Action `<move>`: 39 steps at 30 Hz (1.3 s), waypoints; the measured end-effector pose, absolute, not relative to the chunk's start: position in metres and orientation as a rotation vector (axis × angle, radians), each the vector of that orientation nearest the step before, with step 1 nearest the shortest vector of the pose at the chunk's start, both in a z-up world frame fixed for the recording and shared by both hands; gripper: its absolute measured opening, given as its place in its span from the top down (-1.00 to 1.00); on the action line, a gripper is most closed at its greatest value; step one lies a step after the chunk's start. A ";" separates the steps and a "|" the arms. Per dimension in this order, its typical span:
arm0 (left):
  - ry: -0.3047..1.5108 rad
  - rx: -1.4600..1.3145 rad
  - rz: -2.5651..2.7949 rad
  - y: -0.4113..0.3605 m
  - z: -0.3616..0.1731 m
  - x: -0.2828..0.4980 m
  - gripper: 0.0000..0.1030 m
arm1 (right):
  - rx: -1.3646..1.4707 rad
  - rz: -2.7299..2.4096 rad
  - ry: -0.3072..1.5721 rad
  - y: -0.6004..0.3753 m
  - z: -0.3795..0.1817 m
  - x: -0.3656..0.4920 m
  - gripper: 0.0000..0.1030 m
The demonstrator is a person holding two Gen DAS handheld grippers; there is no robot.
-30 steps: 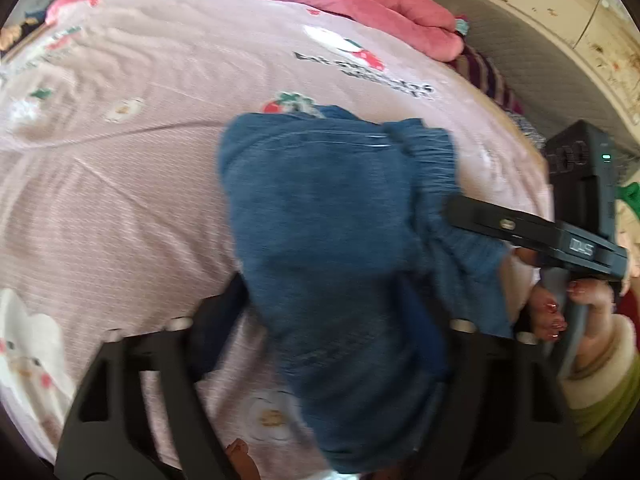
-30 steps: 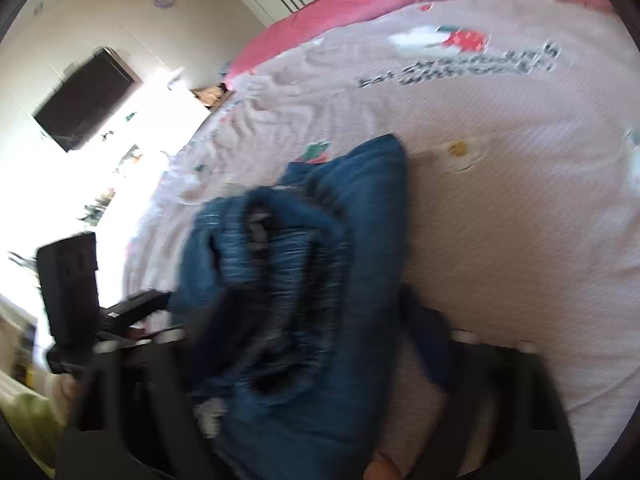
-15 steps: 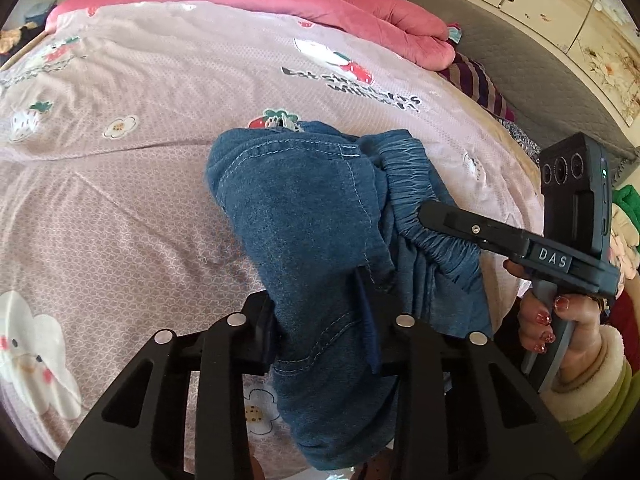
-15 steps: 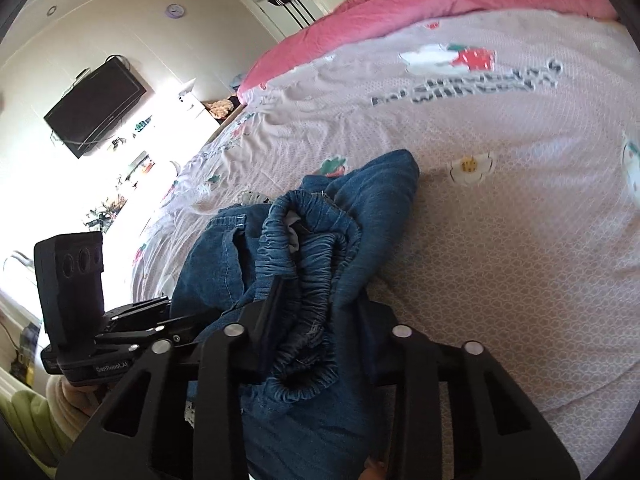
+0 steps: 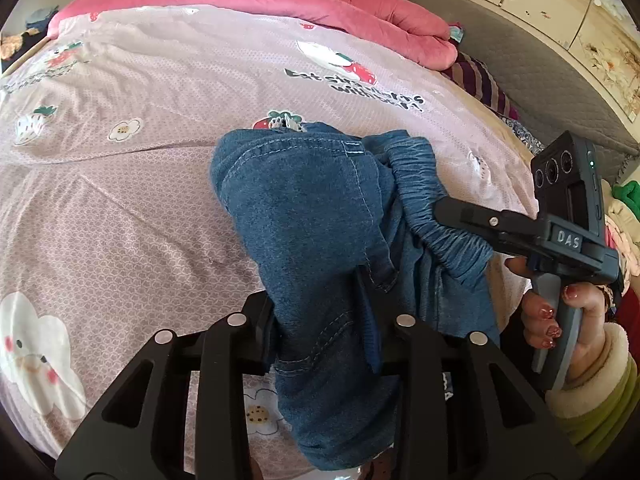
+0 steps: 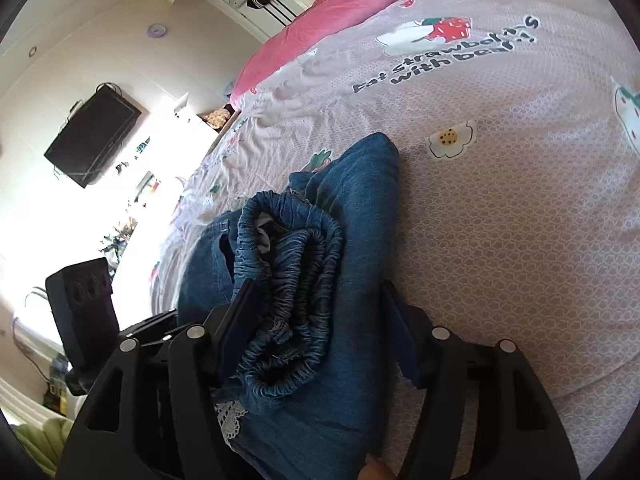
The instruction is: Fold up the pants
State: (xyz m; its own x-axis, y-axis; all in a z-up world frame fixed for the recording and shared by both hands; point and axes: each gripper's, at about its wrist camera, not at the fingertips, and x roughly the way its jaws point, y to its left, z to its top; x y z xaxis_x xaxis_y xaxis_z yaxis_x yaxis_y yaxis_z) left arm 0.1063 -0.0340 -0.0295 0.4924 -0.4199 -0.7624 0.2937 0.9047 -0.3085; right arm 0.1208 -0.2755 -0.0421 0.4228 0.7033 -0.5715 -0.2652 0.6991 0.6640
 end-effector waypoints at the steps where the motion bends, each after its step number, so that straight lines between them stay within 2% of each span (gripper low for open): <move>1: 0.965 -0.144 -0.434 -0.034 -0.031 0.107 0.43 | 0.529 0.652 0.954 -0.274 -0.041 0.122 -0.28; 5: 0.974 -0.153 -0.436 -0.034 -0.035 0.111 0.38 | 0.477 0.666 0.972 -0.259 -0.040 0.126 -0.35; 7: 0.979 -0.162 -0.442 -0.034 -0.037 0.114 0.39 | 0.446 0.670 0.971 -0.254 -0.040 0.126 -0.13; 9: 0.981 -0.171 -0.446 -0.035 -0.038 0.116 0.52 | 0.441 0.680 0.968 -0.253 -0.039 0.125 0.19; 12: 0.957 -0.145 -0.444 -0.039 -0.029 0.113 0.66 | 0.392 0.675 0.926 -0.250 -0.030 0.117 0.31; 25: 0.849 -0.101 -0.445 -0.042 0.019 0.094 0.68 | 0.319 0.666 0.788 -0.251 0.026 0.091 0.32; 39: 0.796 -0.071 -0.416 -0.038 0.042 0.110 0.68 | 0.327 0.670 0.746 -0.245 0.045 0.119 0.32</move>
State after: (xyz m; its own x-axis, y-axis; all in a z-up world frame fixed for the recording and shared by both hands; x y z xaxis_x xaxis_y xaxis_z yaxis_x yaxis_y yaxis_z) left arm 0.1100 -0.0379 0.0417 0.6236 -0.3880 -0.6786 0.3352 0.9170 -0.2163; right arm 0.1188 -0.2448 0.0455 0.5423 0.6633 -0.5157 -0.4412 0.7471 0.4971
